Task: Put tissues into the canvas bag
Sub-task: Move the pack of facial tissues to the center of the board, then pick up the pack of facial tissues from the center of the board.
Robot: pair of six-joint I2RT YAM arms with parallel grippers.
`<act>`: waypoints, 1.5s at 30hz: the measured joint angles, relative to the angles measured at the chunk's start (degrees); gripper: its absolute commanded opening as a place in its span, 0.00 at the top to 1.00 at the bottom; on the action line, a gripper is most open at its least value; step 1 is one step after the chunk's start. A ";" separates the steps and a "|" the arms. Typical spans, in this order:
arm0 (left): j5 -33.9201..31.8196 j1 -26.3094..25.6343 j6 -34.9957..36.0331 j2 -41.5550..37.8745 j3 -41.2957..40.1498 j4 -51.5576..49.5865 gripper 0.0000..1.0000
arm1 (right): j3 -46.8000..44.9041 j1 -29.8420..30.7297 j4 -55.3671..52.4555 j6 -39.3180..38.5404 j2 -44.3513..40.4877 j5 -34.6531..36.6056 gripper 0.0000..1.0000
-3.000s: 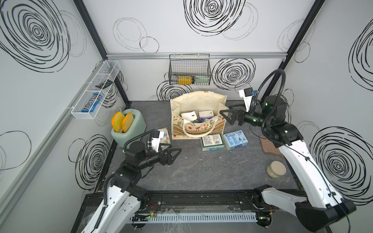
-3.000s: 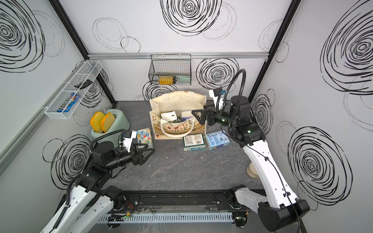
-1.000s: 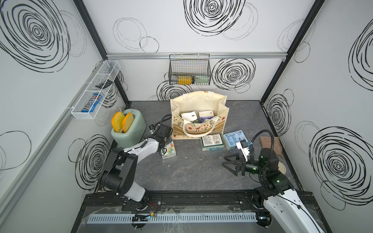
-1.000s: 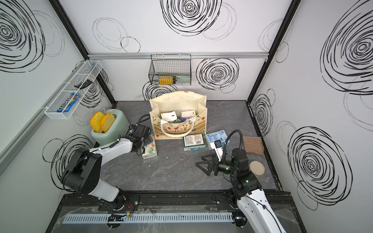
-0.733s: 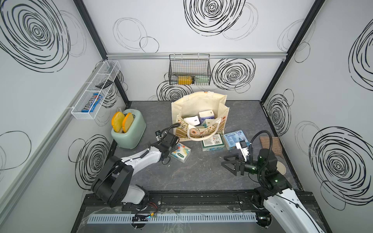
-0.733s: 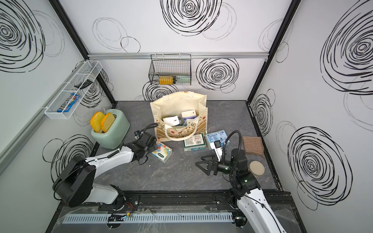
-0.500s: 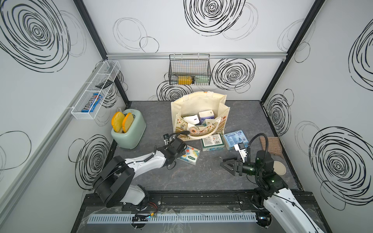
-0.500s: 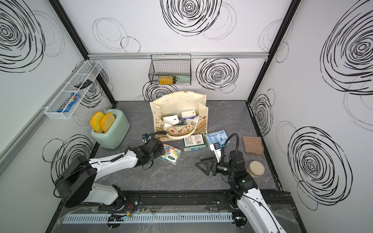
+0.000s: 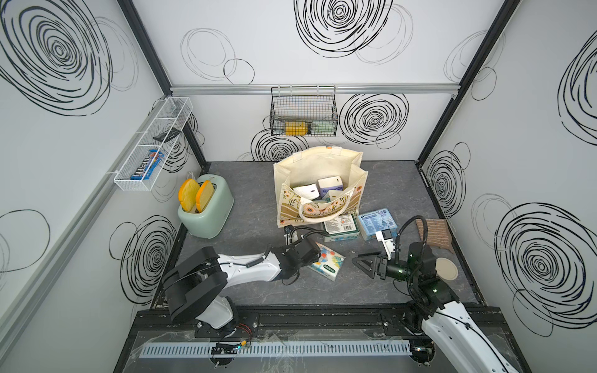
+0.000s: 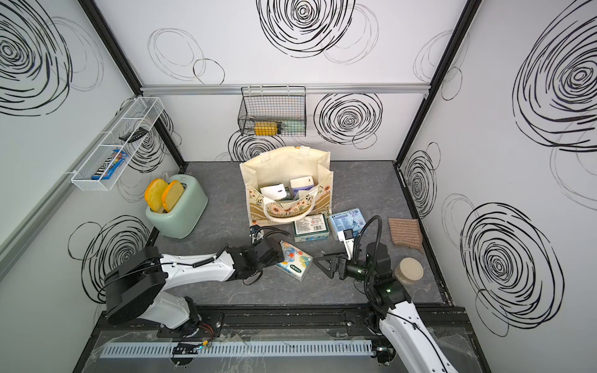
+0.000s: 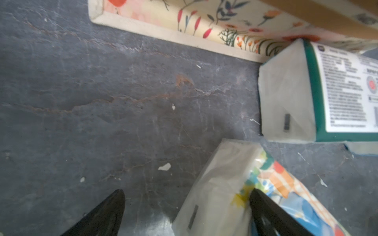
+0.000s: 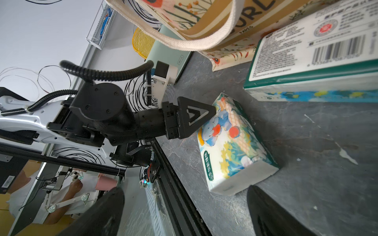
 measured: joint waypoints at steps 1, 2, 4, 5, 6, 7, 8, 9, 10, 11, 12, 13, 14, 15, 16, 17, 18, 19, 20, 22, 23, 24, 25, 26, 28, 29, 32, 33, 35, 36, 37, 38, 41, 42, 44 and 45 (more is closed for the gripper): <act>0.02 -0.50 -0.11 -0.09 0.00 -0.09 0.02 | -0.76 0.00 0.33 0.37 0.04 0.09 0.03; 0.02 -0.81 -0.11 -0.33 -0.02 -0.26 0.02 | -1.57 0.00 0.55 0.63 0.20 0.24 0.03; 0.02 -1.09 0.09 -1.22 -0.07 -0.98 0.02 | -2.69 0.00 0.72 0.90 0.66 0.68 0.03; -0.04 -1.16 0.39 -1.95 -0.28 -1.33 0.02 | -3.13 0.00 0.79 1.01 1.07 0.92 0.03; -0.04 -1.18 0.79 -2.69 -0.72 -1.55 0.02 | -3.32 0.00 0.81 1.03 1.44 1.07 0.03; -0.02 -1.16 1.38 -3.65 -1.25 -1.99 0.03 | -3.45 0.00 0.92 1.05 1.88 1.16 0.02; 0.11 -0.98 2.05 -4.50 -1.68 -2.36 0.04 | -3.63 0.00 1.07 1.07 2.21 1.29 0.03; 0.55 -0.68 3.13 -5.68 -2.29 -2.78 0.04 | -3.78 0.00 1.25 1.14 2.54 1.53 0.03; 1.27 -0.26 4.31 -6.91 -2.89 -2.86 0.04 | -3.98 0.00 1.38 1.18 2.78 1.88 0.03; 2.03 0.24 5.46 -8.22 -3.52 -2.86 0.04 | -4.09 0.00 1.49 1.29 3.04 2.25 0.03; 3.13 0.87 6.95 -10.08 -4.39 -2.84 0.04 | -4.22 0.00 1.68 1.38 3.41 2.60 0.03; 4.13 1.38 8.33 -12.13 -5.40 -2.69 0.04 | -4.24 0.00 1.79 1.40 4.04 2.84 0.03; 5.07 1.75 9.57 -14.19 -6.43 -2.38 0.04 | -4.24 0.00 2.03 1.40 4.81 3.04 0.03; 6.16 2.05 10.86 -16.63 -7.80 -1.55 0.04 | -4.22 0.02 2.36 1.31 5.95 3.23 0.02; 7.28 2.14 11.89 -19.12 -9.25 -0.44 0.04 | -4.15 0.04 2.51 1.07 7.41 3.34 0.02; 8.28 2.16 12.61 -21.18 -10.54 0.59 0.04 | -4.07 0.15 2.54 0.66 8.81 3.43 0.03; 9.44 2.29 13.22 -23.37 -11.98 1.75 0.04 | -3.91 0.35 2.56 0.24 10.64 3.52 0.03; 10.54 2.40 13.79 -25.05 -13.29 2.86 0.04 | -3.82 0.61 2.71 -0.11 12.31 3.69 0.03; 11.52 2.56 14.21 -26.51 -14.53 3.85 0.04 | -3.82 0.92 2.93 -0.28 13.46 3.82 0.03; 13.38 3.21 15.30 -28.65 -16.90 5.51 0.04 | -3.82 1.99 3.80 -0.22 16.13 4.00 0.03; 14.25 3.63 15.78 -29.38 -17.90 6.23 0.04 | -3.85 2.51 4.55 0.02 17.05 4.09 0.03; 15.23 4.31 16.35 -29.94 -18.86 6.91 0.04 | -3.87 3.21 5.75 0.37 17.99 4.15 0.02; 16.28 5.16 16.96 -30.32 -19.65 7.54 0.04 | -3.87 3.98 6.99 0.76 18.75 4.22 0.03; 17.16 5.99 17.33 -30.45 -20.15 8.13 0.04 | -3.89 4.70 8.00 1.11 19.37 4.39 0.03; 19.34 8.11 18.16 -30.45 -20.90 9.73 0.04 | -3.89 6.10 9.92 1.92 20.65 5.01 0.03; 20.48 9.01 18.60 -30.34 -20.96 10.43 0.04 | -3.87 6.51 10.69 2.60 21.31 5.20 0.02; 23.63 10.32 20.33 -29.44 -20.92 13.70 0.04 | -4.00 6.88 12.48 5.03 22.88 5.64 0.03; 24.37 10.38 20.85 -28.98 -20.81 14.16 0.04 | -4.24 6.91 13.25 5.92 23.19 5.81 0.03; 25.64 10.36 22.03 -27.54 -20.37 14.62 0.00 | -4.92 6.91 14.53 7.82 23.61 6.34 0.03; 26.08 10.36 22.69 -26.67 -19.89 14.45 0.02 | -5.42 6.91 15.02 8.87 23.76 6.69 0.02; 26.49 10.36 23.28 -25.68 -19.28 14.21 0.03 | -5.92 6.93 15.63 9.84 23.85 6.97 0.03; 26.64 10.36 23.80 -24.81 -18.58 13.86 0.06 | -6.25 6.95 15.89 10.51 23.96 7.17 0.03; 26.86 10.23 25.46 -21.70 -16.00 13.16 0.12 | -6.67 6.97 16.09 11.96 24.04 7.69 0.03; 26.88 10.19 25.97 -20.59 -15.21 13.11 0.13 | -6.67 6.97 16.15 12.15 24.00 7.91 0.03; 26.93 9.94 26.75 -18.64 -14.14 13.16 0.21 | -6.67 7.06 16.15 12.37 23.74 8.41 0.03; 26.97 9.84 27.04 -17.77 -13.92 13.31 0.26 | -6.67 7.08 16.11 12.41 23.43 8.72 0.03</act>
